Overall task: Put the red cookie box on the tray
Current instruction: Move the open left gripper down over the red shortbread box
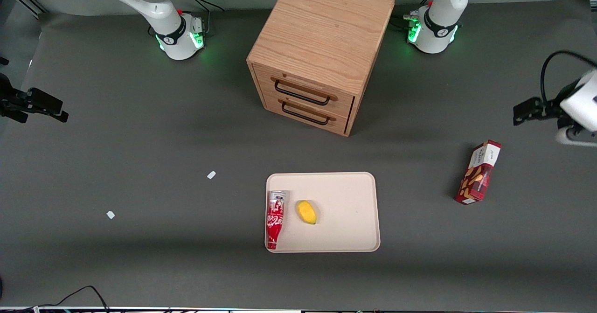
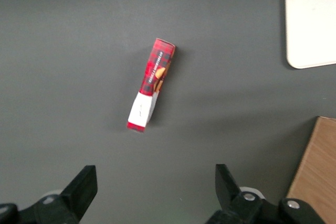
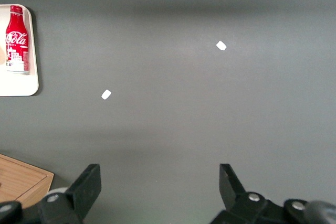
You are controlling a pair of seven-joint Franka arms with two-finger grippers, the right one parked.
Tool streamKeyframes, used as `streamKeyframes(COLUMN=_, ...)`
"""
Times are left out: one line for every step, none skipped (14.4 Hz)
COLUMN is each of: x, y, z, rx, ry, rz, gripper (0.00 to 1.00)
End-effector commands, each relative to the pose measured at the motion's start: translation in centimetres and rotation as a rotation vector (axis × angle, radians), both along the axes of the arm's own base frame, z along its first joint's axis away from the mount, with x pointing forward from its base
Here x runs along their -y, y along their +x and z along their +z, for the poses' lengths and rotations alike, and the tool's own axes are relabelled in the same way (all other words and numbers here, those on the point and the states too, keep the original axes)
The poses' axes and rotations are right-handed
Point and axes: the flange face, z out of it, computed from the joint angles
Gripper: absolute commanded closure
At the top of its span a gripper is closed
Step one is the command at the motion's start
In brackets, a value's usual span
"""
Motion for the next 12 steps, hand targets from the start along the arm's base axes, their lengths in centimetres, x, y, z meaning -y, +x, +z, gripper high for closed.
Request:
streamKeyframes(x=-1.0, y=1.3, z=-2.8, rx=-0.012, ry=0.013, rz=-0.078, gripper=0.0)
streamKeyframes(x=-2.1, y=1.6, z=-3.9, rx=-0.018, ry=0.013, rz=-0.104, gripper=0.0)
streamKeyframes(x=-2.8, y=2.0, z=-5.6, rx=-0.032, ry=0.012, rz=-0.126, gripper=0.0)
streamKeyframes(x=-3.7, y=2.4, z=-7.3, rx=-0.025, ry=0.015, rz=-0.127, gripper=0.0)
streamKeyframes(x=-3.9, y=2.4, z=-9.2, rx=-0.005, ry=0.017, rz=-0.13, gripper=0.0)
streamKeyframes(x=-4.0, y=2.4, z=-11.4, rx=0.027, ry=0.02, rz=-0.136, gripper=0.0)
streamKeyframes(x=-4.2, y=2.1, z=-13.9, rx=0.053, ry=0.022, rz=-0.154, gripper=0.0)
streamKeyframes(x=-4.2, y=1.8, z=-16.3, rx=0.084, ry=0.024, rz=-0.179, gripper=0.0)
streamKeyframes(x=-4.2, y=1.5, z=-18.9, rx=0.107, ry=0.026, rz=-0.188, gripper=0.0)
streamKeyframes(x=-4.1, y=1.1, z=-21.0, rx=0.12, ry=0.028, rz=-0.192, gripper=0.0)
streamKeyframes(x=-3.8, y=0.9, z=-23.1, rx=0.12, ry=0.031, rz=-0.204, gripper=0.0)
streamKeyframes(x=-3.6, y=0.9, z=-25.0, rx=0.11, ry=0.031, rz=-0.223, gripper=0.0)
